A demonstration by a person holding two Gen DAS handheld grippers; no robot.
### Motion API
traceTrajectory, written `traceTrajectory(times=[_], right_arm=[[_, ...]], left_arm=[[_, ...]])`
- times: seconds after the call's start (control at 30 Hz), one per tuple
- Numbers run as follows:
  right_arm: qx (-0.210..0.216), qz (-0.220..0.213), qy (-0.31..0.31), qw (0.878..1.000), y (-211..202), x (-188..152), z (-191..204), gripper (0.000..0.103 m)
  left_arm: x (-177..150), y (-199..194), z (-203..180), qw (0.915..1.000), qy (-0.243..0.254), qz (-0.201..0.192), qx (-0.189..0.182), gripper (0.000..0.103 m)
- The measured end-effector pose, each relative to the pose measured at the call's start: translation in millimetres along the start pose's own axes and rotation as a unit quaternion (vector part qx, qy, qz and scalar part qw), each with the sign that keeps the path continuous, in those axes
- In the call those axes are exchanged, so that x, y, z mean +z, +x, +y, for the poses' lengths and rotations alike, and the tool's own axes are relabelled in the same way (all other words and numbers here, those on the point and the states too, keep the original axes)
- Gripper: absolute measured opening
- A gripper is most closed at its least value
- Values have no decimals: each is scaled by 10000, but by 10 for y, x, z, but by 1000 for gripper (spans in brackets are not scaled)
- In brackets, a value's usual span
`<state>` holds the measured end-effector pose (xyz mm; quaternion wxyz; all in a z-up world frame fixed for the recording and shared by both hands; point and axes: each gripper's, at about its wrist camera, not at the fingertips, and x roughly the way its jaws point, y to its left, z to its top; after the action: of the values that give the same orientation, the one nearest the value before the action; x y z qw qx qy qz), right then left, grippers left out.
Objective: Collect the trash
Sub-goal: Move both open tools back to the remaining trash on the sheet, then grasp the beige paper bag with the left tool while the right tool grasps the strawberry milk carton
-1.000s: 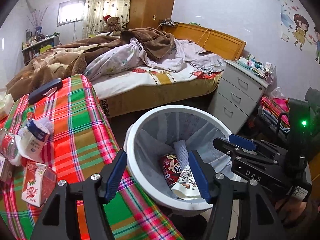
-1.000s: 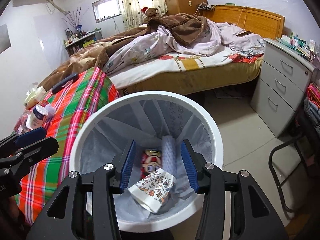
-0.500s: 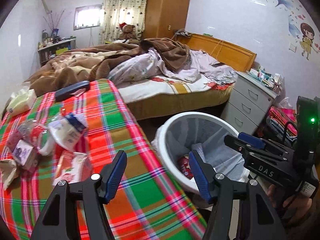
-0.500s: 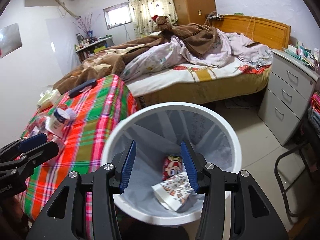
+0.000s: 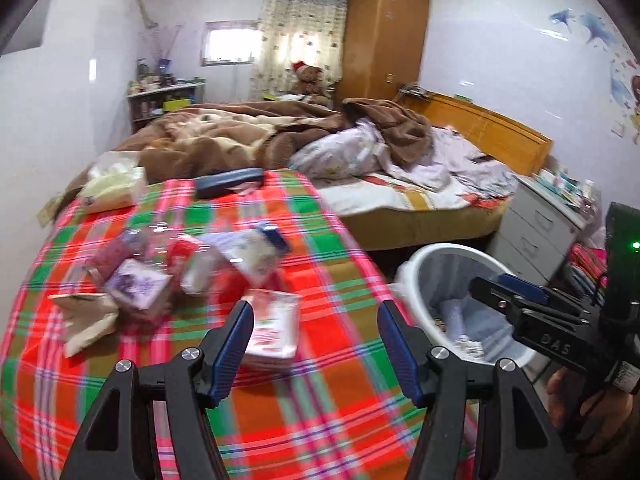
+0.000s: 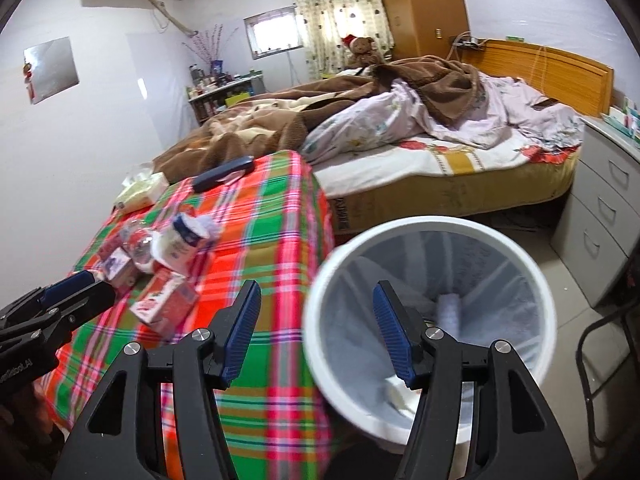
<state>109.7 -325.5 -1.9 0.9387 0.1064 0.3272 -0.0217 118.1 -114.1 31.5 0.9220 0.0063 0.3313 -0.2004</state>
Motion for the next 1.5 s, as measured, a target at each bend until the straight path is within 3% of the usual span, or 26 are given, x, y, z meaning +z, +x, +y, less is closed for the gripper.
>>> traceTrajectory(times=[0.5, 0.87, 1.3, 1.4, 1.5], right_arm=[[608, 453, -175, 9970, 338, -72, 772, 60], [484, 734, -220, 9959, 620, -85, 1169, 61], [63, 1126, 135, 9935, 975, -87, 1335, 62], [-75, 1193, 66, 9928, 1033, -96, 1377, 71], [-76, 1391, -29, 9902, 1090, -137, 1418, 71]], left_arm=[[-128, -238, 1289, 9931, -718, -97, 917, 65], [-100, -152, 1948, 9898, -690, 73, 1245, 66], [74, 247, 2464, 9937, -397, 465, 939, 66], [87, 361, 2516, 9944, -283, 609, 819, 66], [63, 448, 2509, 9952, -198, 756, 583, 66]])
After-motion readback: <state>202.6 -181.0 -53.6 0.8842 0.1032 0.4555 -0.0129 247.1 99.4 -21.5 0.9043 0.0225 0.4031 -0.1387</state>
